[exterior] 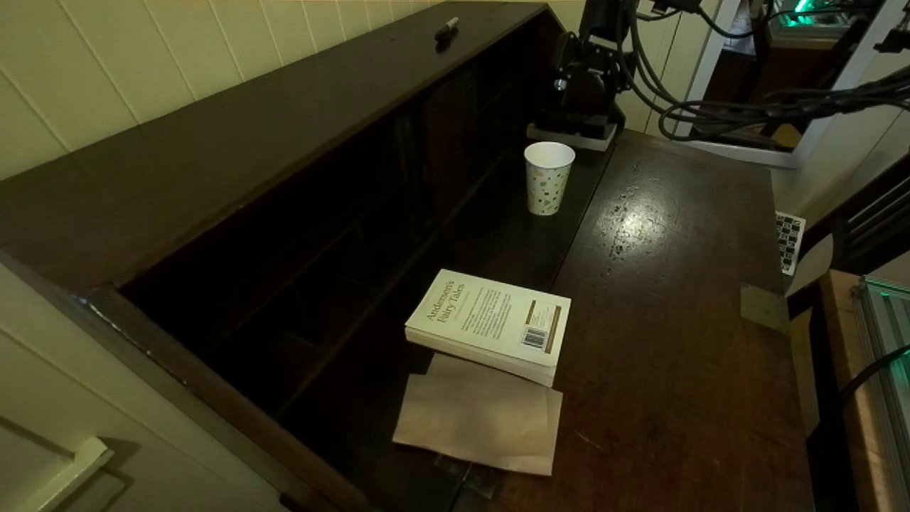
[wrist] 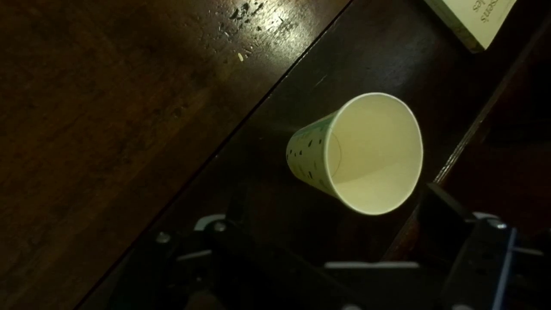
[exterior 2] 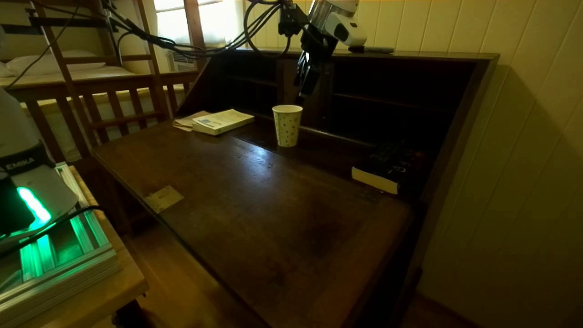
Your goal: Place the coffee cup upside down on top of the cabinet.
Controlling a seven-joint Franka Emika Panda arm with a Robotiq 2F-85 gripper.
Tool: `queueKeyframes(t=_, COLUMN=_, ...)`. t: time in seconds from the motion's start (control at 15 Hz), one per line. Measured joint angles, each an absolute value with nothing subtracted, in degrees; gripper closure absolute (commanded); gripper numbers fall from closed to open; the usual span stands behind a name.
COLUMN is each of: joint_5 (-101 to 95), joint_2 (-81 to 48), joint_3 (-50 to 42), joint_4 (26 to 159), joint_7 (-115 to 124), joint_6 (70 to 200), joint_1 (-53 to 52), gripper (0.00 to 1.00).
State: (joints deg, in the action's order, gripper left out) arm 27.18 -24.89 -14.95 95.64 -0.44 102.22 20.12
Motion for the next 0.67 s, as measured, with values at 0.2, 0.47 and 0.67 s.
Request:
queueKeyframes(t=0.2, joint_5=27.5, joint_2=-25.7, joint_3=-14.6, joint_4=95.4, joint_7=1.5, joint_6=102.1, joint_1=20.2, gripper=0.0)
queueKeyframes(t=0.47, joint_5=29.4, joint_2=-30.1, joint_3=-13.3, joint_4=91.6, joint_7=4.1, joint_6=98.2, joint_1=21.8, gripper=0.0)
queueKeyframes(t=0.67, joint_5=31.3, joint_2=-34.3, joint_3=-12.2, joint_4=86.9, joint_7=5.0, joint_6=94.6, joint_1=23.6, gripper=0.0)
